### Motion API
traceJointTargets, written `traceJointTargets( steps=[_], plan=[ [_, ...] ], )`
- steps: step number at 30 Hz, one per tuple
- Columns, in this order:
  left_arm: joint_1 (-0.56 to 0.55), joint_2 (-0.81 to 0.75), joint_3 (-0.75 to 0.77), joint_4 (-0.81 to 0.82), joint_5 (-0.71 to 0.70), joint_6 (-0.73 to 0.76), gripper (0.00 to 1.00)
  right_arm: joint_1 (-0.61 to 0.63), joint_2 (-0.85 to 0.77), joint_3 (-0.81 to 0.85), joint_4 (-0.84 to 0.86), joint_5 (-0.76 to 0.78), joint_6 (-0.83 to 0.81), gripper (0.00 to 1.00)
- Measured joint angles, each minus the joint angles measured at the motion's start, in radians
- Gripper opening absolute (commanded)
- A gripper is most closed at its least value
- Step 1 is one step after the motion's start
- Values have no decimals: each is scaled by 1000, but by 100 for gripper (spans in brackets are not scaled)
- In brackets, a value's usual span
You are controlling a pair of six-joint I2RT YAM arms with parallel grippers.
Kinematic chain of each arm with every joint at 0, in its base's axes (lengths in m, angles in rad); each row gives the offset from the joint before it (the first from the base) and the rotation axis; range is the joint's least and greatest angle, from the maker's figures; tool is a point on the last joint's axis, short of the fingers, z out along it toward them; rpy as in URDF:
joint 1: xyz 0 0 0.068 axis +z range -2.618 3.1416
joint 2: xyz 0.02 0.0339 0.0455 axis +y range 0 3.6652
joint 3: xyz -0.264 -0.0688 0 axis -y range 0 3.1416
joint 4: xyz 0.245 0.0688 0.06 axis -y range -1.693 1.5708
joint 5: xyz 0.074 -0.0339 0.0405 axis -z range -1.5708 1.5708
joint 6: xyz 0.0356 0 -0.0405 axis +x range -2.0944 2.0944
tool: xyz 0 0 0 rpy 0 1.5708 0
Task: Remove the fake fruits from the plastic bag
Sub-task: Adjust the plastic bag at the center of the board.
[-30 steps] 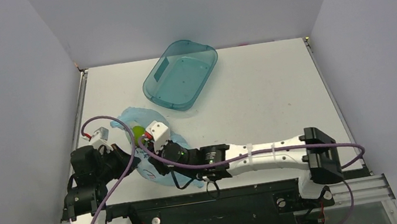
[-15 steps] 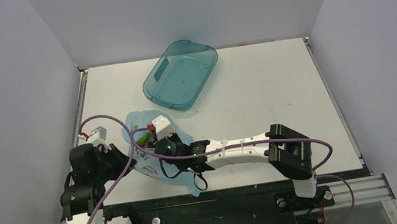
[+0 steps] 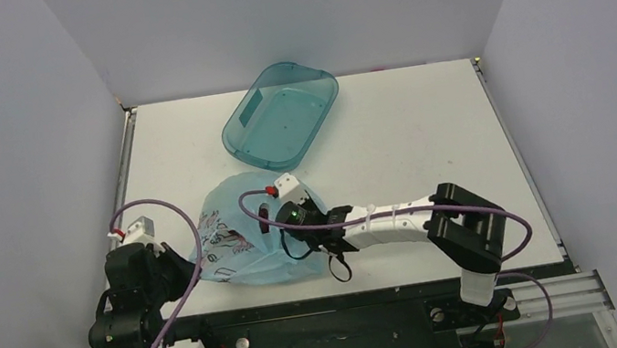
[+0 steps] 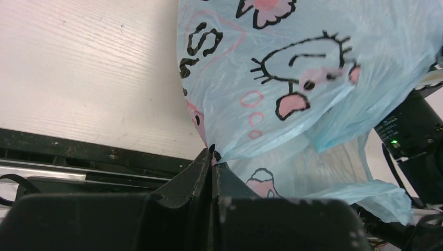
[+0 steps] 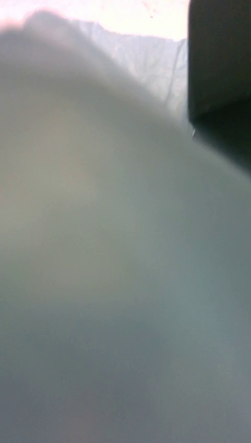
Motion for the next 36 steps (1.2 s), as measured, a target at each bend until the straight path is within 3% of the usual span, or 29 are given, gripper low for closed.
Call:
traceJointTargets(
  steps=[6, 13, 16, 21, 26, 30, 36],
  plan=[
    [-5, -1, -23, 0, 42, 1, 0, 79, -101, 80, -62, -83, 2, 45],
    [-6, 11, -41, 8, 97, 0, 0, 209, -133, 170, -13, -173, 39, 45],
    [-7, 23, -68, 19, 121, -3, 0, 222, -104, 142, 49, -193, 48, 40],
    [-7, 30, -85, 19, 126, -7, 0, 262, -36, -20, 202, -198, 68, 21],
    [-7, 31, -104, 20, 129, -8, 0, 306, 21, -174, 284, -203, 114, 17],
    [-7, 38, -111, 20, 134, -7, 0, 306, 13, -206, 335, -204, 134, 21],
    [-11, 38, -123, 24, 154, -7, 0, 296, -108, -229, 291, -204, 130, 38]
  ],
)
